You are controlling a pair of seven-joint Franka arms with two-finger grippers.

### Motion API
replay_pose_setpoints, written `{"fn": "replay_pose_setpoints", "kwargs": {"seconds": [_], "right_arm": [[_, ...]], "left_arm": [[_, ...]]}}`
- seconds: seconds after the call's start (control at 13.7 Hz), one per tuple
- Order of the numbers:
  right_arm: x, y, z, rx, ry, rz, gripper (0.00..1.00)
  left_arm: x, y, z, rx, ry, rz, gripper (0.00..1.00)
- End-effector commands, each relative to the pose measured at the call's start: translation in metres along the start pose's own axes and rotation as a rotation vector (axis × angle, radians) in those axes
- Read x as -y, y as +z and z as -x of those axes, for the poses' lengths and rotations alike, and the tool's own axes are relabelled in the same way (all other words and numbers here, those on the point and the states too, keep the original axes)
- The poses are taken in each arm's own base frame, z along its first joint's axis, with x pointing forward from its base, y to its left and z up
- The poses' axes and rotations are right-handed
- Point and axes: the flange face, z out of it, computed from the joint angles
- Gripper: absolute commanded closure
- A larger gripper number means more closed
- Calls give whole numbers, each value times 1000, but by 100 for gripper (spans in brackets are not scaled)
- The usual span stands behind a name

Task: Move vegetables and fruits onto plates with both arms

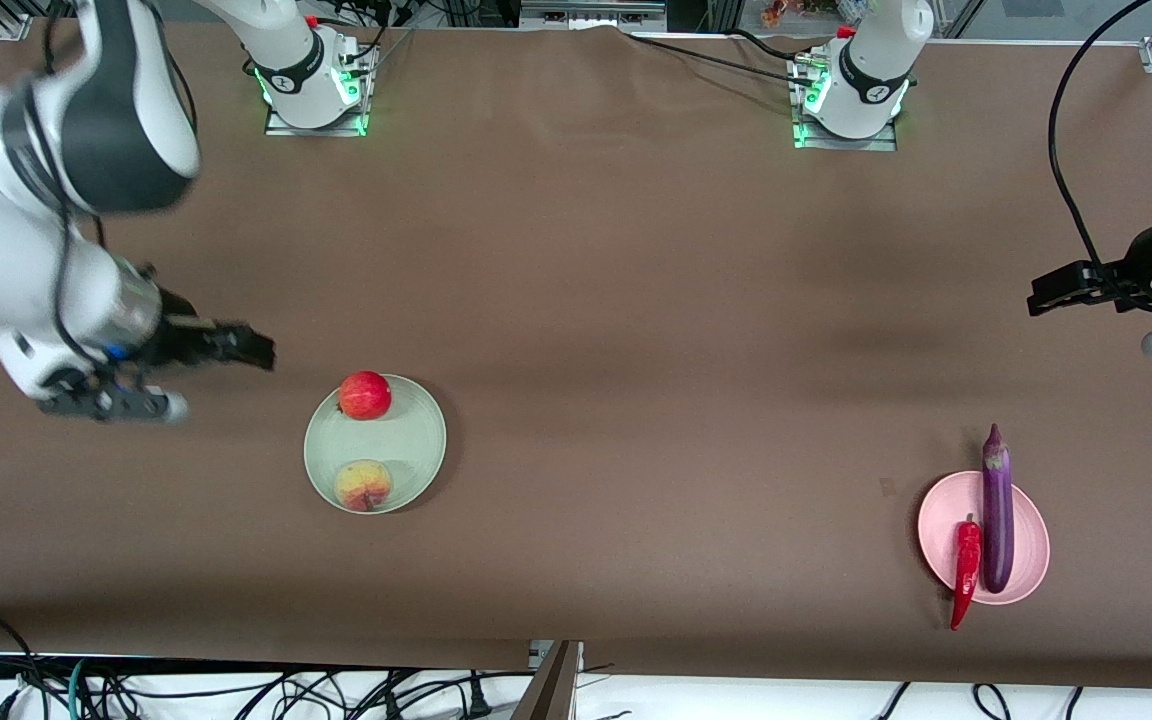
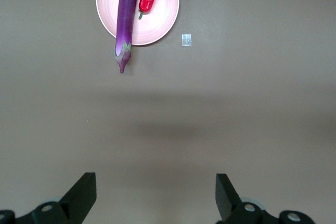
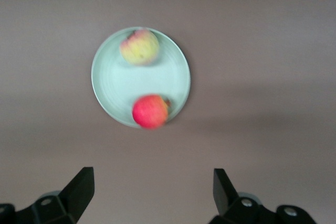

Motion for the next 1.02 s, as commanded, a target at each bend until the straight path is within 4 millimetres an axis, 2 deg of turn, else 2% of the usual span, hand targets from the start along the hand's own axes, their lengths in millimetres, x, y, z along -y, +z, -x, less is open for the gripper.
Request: {"fn": "replay_pose_setpoints", "kwargs": {"seconds": [0.0,0.29,0.59,0.95], "right_arm": [[-21,-7,49,9,-43,51,0],[-18,-19,49,-9,-71,62,0],[-11,-20,49,-19,-80,59,0],[-19,-22,48,-17,-89,56,0]], "left_arm": [[2,-4,-3,-10,10,-7,0],[1,-4,-3,-10,12,-18,0],[1,-4,-3,-10,13,-8,0],[0,-4,-3,-10,13,-10,0]]}}
